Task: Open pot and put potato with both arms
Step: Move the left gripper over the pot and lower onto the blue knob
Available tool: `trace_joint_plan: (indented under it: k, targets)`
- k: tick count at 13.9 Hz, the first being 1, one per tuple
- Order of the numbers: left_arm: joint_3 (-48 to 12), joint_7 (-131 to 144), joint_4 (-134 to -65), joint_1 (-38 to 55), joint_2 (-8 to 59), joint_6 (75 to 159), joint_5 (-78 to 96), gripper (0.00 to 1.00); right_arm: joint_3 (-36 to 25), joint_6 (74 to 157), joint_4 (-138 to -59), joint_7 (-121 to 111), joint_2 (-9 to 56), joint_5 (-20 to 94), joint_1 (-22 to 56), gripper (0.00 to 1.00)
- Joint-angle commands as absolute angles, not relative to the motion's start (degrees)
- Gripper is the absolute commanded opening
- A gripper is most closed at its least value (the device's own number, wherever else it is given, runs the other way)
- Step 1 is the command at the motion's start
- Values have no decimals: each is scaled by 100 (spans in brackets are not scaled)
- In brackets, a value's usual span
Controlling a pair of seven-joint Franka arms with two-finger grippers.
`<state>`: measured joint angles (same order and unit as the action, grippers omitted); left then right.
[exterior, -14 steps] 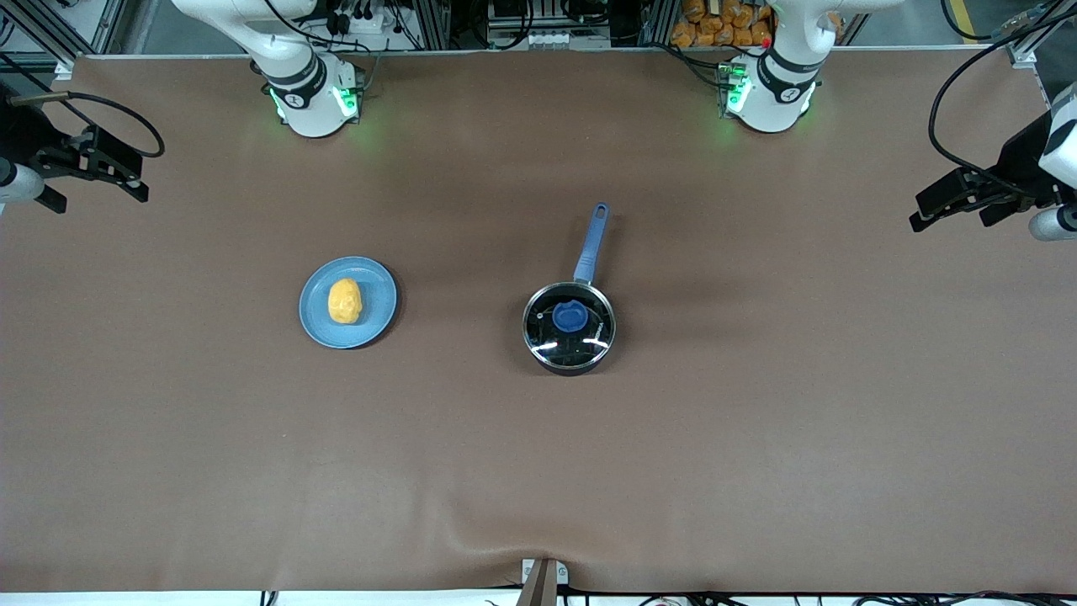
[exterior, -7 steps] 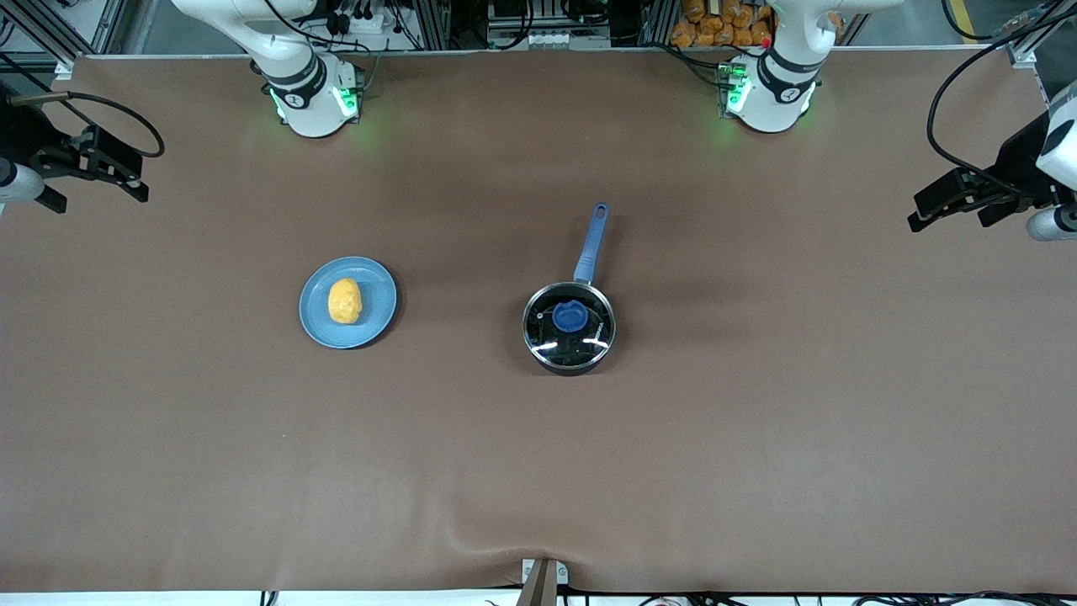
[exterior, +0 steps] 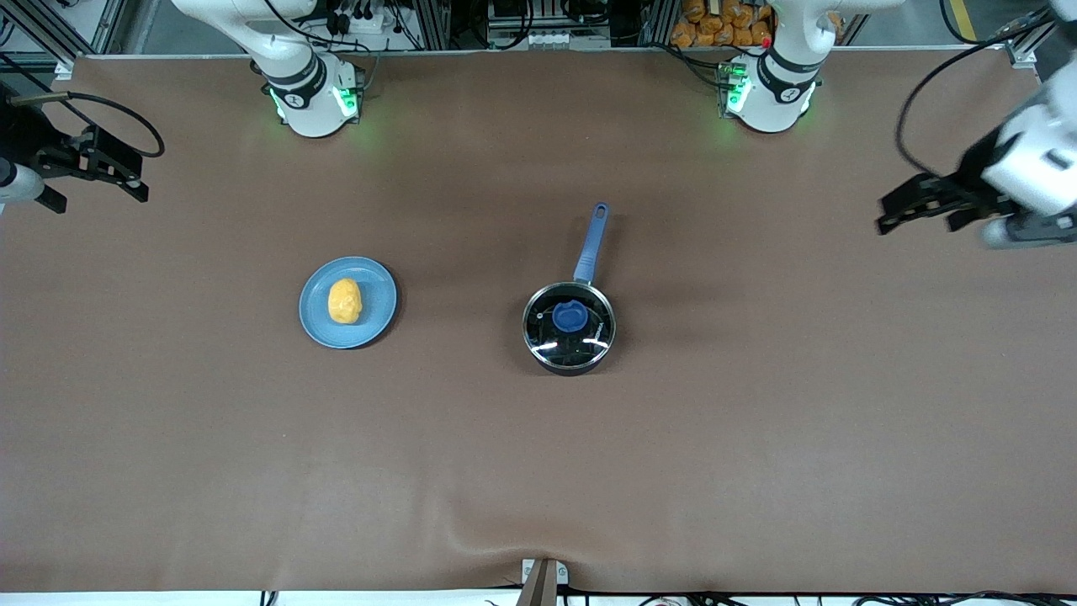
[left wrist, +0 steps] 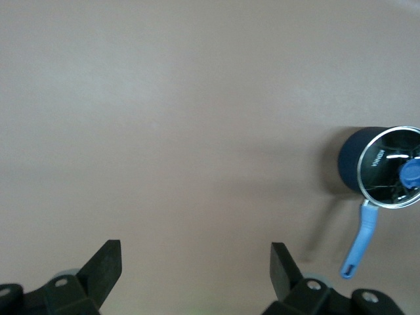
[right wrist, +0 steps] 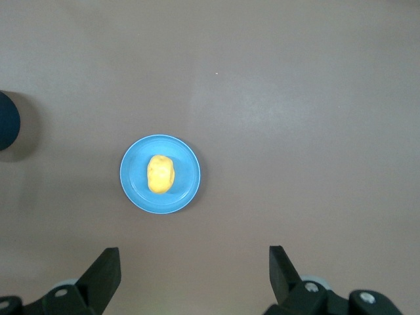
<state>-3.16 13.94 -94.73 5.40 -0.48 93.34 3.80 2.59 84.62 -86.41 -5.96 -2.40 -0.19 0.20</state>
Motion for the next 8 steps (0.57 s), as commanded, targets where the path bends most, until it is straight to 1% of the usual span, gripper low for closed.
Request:
trace_joint_plan:
  k: [1,4,6,8]
  targets:
    - [-982,2379,-9360,650,333,9596,343,100,237,8367,-8499,-571,-167,79,26,100]
    - [-1615,3381,-9142,781,885,9887,299,100,237,8376,-8499,-571,-167,79,26,100]
    - [-1731,3935,-8887,1175,1421,9992,272,100,237,8376,-8499,-571,-167,79,26,100]
    - [-1740,4366,-8737,1545,1870,10325,272,100,237,8376,-8499,-571,-167,79,18,100]
